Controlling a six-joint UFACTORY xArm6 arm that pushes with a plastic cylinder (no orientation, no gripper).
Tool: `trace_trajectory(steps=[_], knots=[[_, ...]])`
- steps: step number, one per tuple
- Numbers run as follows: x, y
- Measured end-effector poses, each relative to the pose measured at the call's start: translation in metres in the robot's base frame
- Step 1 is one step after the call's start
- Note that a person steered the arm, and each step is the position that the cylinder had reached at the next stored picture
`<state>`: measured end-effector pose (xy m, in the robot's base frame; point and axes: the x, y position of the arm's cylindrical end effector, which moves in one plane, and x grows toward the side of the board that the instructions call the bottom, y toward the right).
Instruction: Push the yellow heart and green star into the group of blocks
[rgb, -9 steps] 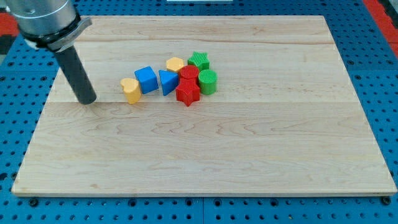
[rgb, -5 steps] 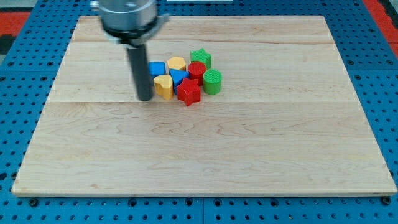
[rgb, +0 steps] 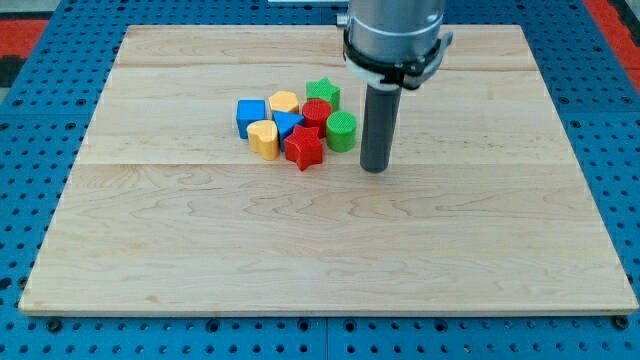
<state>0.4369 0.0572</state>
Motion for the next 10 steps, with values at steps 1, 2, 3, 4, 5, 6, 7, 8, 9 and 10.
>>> trace_trajectory(steps=[1, 2, 3, 4, 5, 6, 7, 8, 9, 10], knots=[[-0.017, 0.005], [-0.040, -0.010], [-0.046, -0.043], [-0.047, -0.015], [-0.066, 0.031], [-0.098, 0.060], [-0.121, 0.023], [-0.133, -0.021], [-0.123, -0.057], [-0.103, -0.062]])
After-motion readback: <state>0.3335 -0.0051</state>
